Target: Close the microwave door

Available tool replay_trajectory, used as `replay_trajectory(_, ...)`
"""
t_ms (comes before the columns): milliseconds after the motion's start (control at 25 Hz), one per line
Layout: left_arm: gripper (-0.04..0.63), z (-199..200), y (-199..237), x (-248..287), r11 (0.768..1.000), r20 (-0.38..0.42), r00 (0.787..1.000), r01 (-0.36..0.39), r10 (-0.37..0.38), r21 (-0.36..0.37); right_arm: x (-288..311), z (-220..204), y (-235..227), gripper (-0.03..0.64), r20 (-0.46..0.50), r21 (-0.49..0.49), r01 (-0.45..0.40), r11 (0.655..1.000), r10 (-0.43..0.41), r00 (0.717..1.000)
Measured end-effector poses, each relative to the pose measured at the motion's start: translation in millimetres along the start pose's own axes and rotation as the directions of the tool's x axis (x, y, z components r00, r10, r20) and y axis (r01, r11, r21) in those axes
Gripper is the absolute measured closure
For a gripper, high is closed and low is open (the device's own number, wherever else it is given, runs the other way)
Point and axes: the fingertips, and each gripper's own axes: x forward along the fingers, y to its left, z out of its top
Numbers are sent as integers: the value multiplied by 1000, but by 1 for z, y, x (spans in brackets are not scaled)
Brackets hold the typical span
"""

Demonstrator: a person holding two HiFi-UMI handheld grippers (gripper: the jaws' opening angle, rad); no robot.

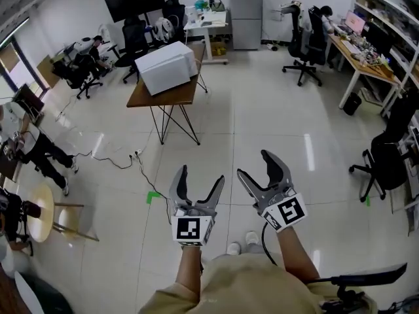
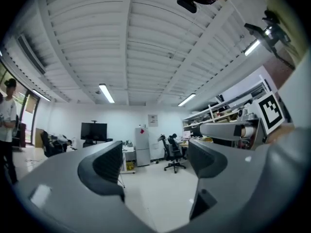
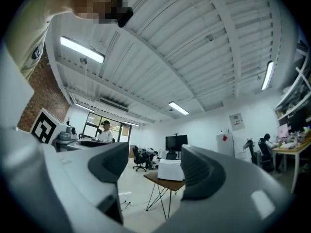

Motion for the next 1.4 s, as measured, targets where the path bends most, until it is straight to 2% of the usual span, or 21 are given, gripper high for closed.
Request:
replay_trajectory(160,184,-3,-8,42,992,-89,988,-124,125,19,15,-4,-46,293,-8,30,-116,993,116,993)
replay_trajectory(240,184,-3,-15,65,986,-96,981,-164,166,31,21,-5,-69,293,-5,45,-160,986,160,987)
replay_trajectory(440,184,-10,-14,100,973,-22,973,-228,229,37,34,-18,-102,293,-21,64,-223,973,225,974)
replay_trajectory(680,184,-24,-40,182,972,-63,970,-231,233,45,47,-24,-200,293,-30,104,-202,974,207,978)
replay_trajectory(800,184,-27,-39,217,970,-70,968,-239,242,48,63,-32,-236,293,-35,131,-207,970,213,976)
replay_trajectory(1040,184,-46,-11,271,962,-86,959,-268,271,47,106,-55,-268,295,-39,147,-245,958,253,967)
replay_trajectory(1280,184,-88,28,313,961,-66,959,-272,274,43,152,-105,-292,295,-53,136,-255,957,264,963)
replay_trajectory(1400,187,-118,55,333,958,-91,954,-286,286,13,191,-128,-303,295,-60,137,-275,952,285,957)
